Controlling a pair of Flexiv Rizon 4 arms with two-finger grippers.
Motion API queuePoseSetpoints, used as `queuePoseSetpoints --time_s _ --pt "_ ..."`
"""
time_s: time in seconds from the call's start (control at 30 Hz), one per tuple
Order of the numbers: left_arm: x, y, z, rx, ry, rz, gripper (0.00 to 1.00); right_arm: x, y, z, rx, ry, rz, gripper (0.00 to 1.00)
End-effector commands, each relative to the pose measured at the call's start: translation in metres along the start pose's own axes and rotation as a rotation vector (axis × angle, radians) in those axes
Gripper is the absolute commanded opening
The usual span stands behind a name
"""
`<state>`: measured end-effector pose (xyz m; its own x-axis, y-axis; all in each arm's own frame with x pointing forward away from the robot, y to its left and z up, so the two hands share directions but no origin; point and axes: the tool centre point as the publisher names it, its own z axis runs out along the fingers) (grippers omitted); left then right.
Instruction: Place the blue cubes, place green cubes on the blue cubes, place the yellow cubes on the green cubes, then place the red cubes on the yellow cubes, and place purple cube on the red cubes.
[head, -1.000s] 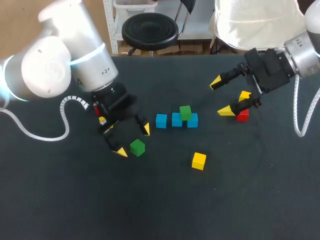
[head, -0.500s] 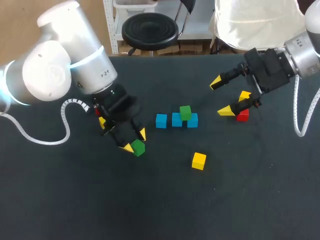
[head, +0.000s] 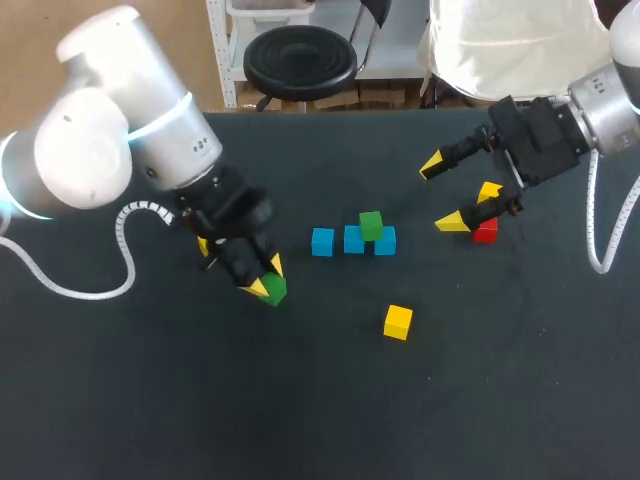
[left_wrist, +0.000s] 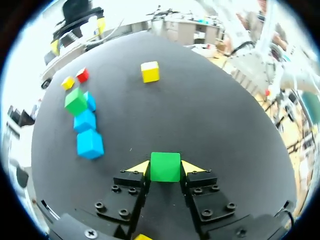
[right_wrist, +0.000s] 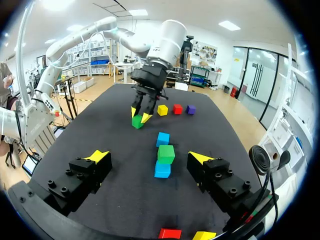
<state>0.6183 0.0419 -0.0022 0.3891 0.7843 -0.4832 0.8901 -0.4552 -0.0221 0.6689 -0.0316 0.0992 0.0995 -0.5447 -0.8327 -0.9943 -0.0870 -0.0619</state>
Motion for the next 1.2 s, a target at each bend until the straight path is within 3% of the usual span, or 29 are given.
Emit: queuePoseSetpoints --time_s 0.03,0.27,0.43,0.73,1.2 --pt "-0.008 -0.014 -0.003 -0.069 0.054 -0.1 0.0 0.0 0.001 0.0 0.001 0.001 0.0 1.0" --pt "-0.016 -0.017 -0.012 -0.107 0.101 -0.122 0.0 0.0 0.001 0.0 0.001 0.001 0.0 1.0" --pt "-0.027 -0.013 -0.021 -0.132 0.073 -0.084 0.0 0.0 0.001 0.0 0.001 0.001 0.0 1.0" --pt "-0.046 0.003 -0.049 -0.226 0.035 -0.128 0.0 0.0 0.001 0.0 0.001 0.001 0.0 1.0" --pt "-0.046 0.003 -0.049 -0.226 0.035 -0.128 0.0 0.0 0.001 0.0 0.001 0.001 0.0 1.0"
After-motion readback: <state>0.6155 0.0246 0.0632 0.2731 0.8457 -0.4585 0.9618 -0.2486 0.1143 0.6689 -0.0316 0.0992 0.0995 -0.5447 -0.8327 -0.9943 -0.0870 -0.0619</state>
